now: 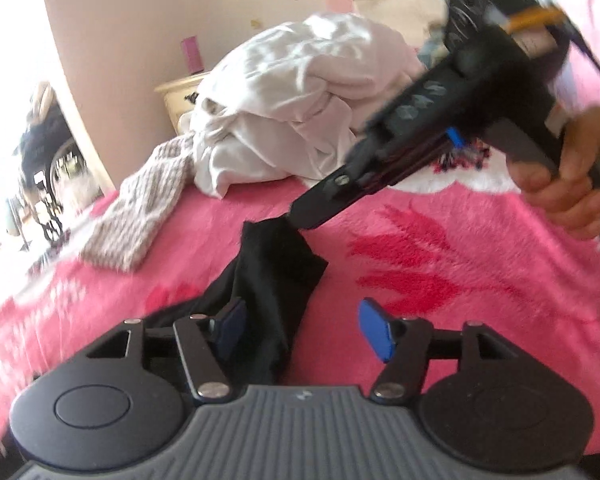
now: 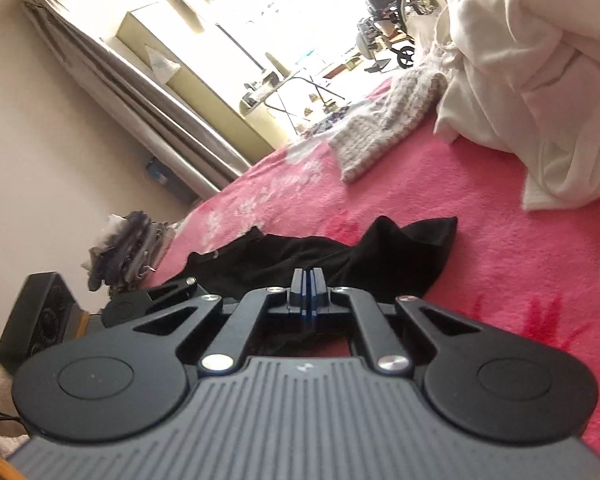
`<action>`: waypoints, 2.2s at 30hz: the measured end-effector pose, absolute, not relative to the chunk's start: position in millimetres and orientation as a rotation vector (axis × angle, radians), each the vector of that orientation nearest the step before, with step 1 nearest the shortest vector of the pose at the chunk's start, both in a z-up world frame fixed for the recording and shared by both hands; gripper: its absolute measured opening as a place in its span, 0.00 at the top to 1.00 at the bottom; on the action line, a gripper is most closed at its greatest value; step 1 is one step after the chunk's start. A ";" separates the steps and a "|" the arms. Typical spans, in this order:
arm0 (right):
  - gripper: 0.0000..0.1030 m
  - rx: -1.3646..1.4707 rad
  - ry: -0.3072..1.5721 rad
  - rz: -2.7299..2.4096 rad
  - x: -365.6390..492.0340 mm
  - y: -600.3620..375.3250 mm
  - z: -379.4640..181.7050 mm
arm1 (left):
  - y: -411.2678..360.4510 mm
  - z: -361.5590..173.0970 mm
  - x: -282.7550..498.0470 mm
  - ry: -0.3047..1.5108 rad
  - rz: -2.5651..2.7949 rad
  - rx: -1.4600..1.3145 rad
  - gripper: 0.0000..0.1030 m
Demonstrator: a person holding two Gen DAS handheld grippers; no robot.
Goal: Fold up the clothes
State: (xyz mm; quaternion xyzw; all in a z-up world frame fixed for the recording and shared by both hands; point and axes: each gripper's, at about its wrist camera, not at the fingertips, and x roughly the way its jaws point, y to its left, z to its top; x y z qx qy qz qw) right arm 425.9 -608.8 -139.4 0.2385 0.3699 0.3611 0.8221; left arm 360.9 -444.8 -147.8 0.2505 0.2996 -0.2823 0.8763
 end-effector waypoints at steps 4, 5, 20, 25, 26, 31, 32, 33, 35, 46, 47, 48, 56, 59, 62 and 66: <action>0.96 0.334 0.792 0.682 424.2 -597.9 -141.2 | -457.4 -159.1 367.7 0.649 -0.587 0.553 0.43; 0.95 0.280 0.787 0.682 423.8 -592.6 -141.3 | -458.6 -161.5 369.5 0.659 -0.586 0.554 0.44; 0.75 -0.027 0.777 0.770 434.1 -560.4 -162.9 | -448.8 -173.2 373.3 0.687 -0.584 0.536 0.44; 0.95 0.008 0.808 0.790 433.7 -562.0 -165.7 | -448.2 -172.9 373.1 0.677 -0.576 0.532 0.44; 0.95 0.026 0.816 0.803 433.4 -563.5 -164.3 | -448.7 -170.8 371.6 0.659 -0.563 0.537 0.44; 0.97 0.233 0.799 0.891 430.0 -581.6 -149.5 | -456.0 -160.6 368.7 0.590 -0.543 0.568 0.44; 0.97 0.283 0.786 0.907 429.7 -586.2 -145.7 | -458.5 -159.4 369.5 0.585 -0.543 0.576 0.44; 0.97 0.339 0.773 0.922 430.0 -591.2 -142.4 | -461.1 -158.6 369.8 0.577 -0.541 0.587 0.44; 0.97 0.428 0.759 0.956 432.8 -597.7 -137.3 | -464.9 -156.2 369.9 0.551 -0.522 0.607 0.46; 0.90 0.767 0.715 0.947 446.6 -620.5 -132.0 | -441.1 -125.7 393.5 0.572 -0.427 0.394 0.97; 0.85 0.841 0.703 0.909 448.5 -629.0 -133.7 | -435.0 -122.2 398.8 0.593 -0.422 0.341 0.97; 0.69 0.912 0.693 0.876 450.6 -636.7 -135.9 | -428.6 -119.1 403.2 0.613 -0.419 0.288 0.97; 0.37 1.408 0.879 0.545 457.2 -665.8 -180.7 | -400.5 -111.0 421.7 0.672 -0.400 0.099 0.97; 0.32 1.481 0.992 0.532 457.0 -650.2 -191.3 | -399.5 -110.3 418.9 0.666 -0.406 0.099 0.97; 0.30 1.488 1.072 0.527 463.4 -631.3 -197.5 | -400.0 -109.1 414.8 0.649 -0.420 0.112 0.97; 0.42 1.486 1.109 0.487 480.3 -617.1 -211.7 | -409.0 -112.0 401.8 0.617 -0.463 0.189 0.96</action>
